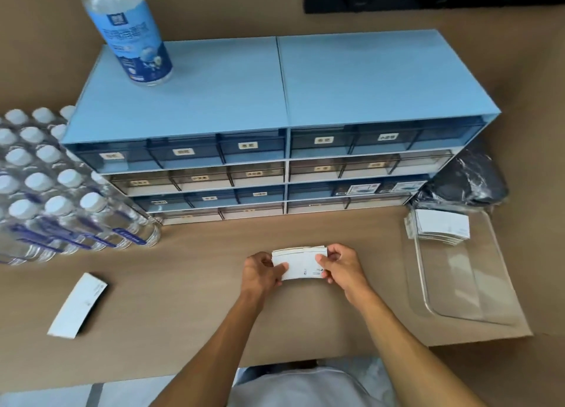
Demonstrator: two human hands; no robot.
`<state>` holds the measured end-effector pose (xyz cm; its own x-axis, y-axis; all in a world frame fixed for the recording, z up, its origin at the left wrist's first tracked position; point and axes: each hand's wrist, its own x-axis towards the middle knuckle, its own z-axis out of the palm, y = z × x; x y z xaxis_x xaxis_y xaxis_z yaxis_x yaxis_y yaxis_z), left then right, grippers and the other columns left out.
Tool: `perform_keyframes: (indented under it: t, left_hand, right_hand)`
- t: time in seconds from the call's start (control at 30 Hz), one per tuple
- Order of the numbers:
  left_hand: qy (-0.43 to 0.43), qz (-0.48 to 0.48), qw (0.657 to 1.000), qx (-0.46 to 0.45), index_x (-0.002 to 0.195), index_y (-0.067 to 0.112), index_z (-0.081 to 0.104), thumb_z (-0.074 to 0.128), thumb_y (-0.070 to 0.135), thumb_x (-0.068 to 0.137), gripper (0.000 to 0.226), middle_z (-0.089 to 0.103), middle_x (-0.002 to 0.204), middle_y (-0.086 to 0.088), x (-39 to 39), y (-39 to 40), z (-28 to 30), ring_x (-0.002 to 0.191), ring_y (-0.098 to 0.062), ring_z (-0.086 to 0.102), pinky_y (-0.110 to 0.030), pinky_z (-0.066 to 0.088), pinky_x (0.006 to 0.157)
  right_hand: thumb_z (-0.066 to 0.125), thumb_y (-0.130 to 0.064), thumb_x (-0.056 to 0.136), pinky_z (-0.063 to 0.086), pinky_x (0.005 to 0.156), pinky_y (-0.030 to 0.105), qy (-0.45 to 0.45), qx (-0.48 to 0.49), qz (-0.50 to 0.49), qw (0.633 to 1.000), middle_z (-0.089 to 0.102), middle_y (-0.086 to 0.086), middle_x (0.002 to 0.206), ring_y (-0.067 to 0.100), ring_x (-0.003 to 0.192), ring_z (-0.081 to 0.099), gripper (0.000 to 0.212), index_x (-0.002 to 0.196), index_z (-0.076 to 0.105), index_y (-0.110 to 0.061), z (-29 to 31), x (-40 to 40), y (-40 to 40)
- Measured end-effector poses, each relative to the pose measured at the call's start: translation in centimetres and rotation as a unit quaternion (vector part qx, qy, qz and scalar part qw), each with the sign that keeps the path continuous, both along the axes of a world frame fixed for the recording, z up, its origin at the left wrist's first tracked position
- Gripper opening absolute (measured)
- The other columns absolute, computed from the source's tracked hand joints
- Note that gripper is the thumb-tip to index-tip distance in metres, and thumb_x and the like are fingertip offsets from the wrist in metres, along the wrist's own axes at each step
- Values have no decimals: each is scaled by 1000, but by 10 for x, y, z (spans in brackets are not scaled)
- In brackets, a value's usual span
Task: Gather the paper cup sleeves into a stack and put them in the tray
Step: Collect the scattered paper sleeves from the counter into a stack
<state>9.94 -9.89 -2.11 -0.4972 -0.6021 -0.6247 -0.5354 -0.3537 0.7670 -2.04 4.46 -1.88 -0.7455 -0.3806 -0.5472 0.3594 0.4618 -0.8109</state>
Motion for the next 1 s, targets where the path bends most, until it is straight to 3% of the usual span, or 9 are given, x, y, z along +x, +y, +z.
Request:
perform_keyframes:
  t: [0.1,0.2,0.37,0.43,0.53,0.63,0.83,1.0]
  left_hand:
    - [23,4,1000,2,77,7,58,76,-6,80,22,64,62,-8,-3,12,0,38,-12,56,-25,50,43]
    - [51,40,998,19,82,8,58,75,-12,78,26,68,60,1,0,25,-1,50,-14,63,-22,55,52]
    - [78,55,995,24,98,6,61,80,-4,76,31,71,84,-12,10,37,-5,70,-17,65,-19,54,63]
    - [89,63,994,30,104,3,62,81,1,77,33,72,93,-17,12,38,-7,79,-20,67,-24,55,71]
    - [102,72,992,26,107,0,63,84,14,77,39,72,97,-16,13,40,-9,85,-22,67,-31,54,79]
    - [137,117,983,46,101,-3,67,77,19,85,29,74,89,-12,11,43,-8,77,-21,71,-23,59,73]
    - [159,133,977,57,101,-5,72,66,13,93,20,75,94,-16,9,48,-12,77,-17,70,-19,59,71]
    - [170,140,974,61,104,-3,73,63,19,96,25,75,95,-15,7,52,-15,81,-20,68,-22,60,75]
  right_hand:
    - [65,3,87,47,43,23,-8,-50,-12,999,65,11,70,16,48,62,10,82,59,-3,-3,-1,15]
    - [63,9,86,52,56,27,-15,-97,-24,995,67,7,68,21,55,61,18,80,61,-8,-8,2,27]
    - [65,9,86,56,70,31,-59,-155,-36,986,68,8,75,27,70,61,13,92,63,-2,-14,8,39]
    - [66,6,86,55,75,36,-68,-171,-40,982,66,9,77,28,73,59,13,97,61,1,-15,10,40]
    - [70,-8,88,58,72,31,-81,-180,-59,979,65,8,77,25,71,63,12,96,64,-2,-15,12,38]
    - [67,-22,92,61,68,28,-85,-157,-95,979,68,7,73,23,68,69,17,92,67,-5,-15,14,34]
    - [62,-24,95,61,66,25,-81,-138,-110,981,68,15,77,24,69,67,23,94,69,-2,-20,20,30]
    - [60,-24,96,61,69,26,-87,-141,-129,978,69,15,81,26,74,67,15,89,69,-13,-19,24,28]
